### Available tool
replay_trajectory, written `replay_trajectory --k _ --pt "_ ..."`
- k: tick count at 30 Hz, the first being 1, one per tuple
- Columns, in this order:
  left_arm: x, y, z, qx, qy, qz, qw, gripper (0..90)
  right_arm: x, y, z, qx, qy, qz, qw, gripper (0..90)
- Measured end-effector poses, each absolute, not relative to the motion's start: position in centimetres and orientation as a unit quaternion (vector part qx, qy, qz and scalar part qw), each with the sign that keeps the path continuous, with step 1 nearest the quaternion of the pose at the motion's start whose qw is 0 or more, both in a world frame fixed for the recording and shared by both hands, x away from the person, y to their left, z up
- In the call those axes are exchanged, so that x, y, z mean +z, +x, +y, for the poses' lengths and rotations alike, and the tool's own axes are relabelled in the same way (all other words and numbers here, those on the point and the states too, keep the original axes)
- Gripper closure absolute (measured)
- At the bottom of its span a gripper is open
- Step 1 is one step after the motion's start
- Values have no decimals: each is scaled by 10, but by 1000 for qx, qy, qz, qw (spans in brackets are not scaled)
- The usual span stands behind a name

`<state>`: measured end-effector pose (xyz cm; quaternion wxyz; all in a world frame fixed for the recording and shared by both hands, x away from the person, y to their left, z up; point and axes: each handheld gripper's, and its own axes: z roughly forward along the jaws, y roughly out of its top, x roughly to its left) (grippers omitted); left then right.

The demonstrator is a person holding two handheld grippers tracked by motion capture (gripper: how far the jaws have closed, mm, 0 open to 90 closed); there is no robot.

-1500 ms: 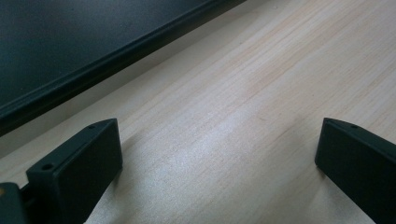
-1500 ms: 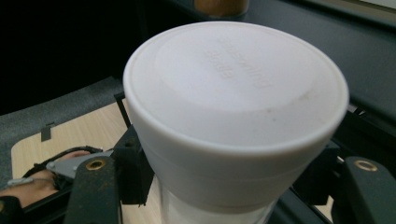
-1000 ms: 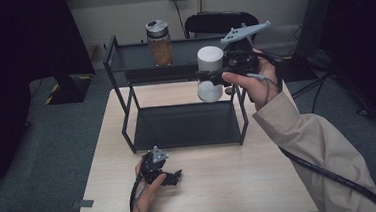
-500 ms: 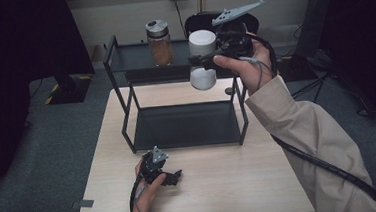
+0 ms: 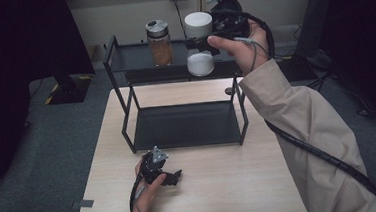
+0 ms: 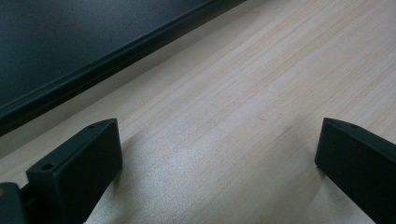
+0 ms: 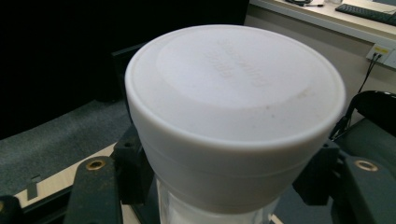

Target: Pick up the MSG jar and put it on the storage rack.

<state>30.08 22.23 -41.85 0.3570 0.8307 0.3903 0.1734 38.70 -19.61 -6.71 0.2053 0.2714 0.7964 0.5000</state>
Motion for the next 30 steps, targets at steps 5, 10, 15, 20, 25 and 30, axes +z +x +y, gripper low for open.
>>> replay_trajectory --k 5,10,15,20,25,30 --pt "-419 301 222 174 831 390 357 0 -59 393 -188 492 275 798 214 348" --pt "-419 301 222 174 831 390 357 0 -60 403 -180 487 283 797 219 347" --pt "-419 301 222 174 831 390 357 0 -62 414 -174 487 294 791 225 347" --pt "-419 301 222 174 831 390 357 0 -64 422 -169 487 303 786 230 347" --pt "-419 301 222 174 831 390 357 0 -65 429 -165 486 312 781 235 347" --pt "-419 301 222 174 831 391 357 0 -68 435 -164 487 322 776 239 346"
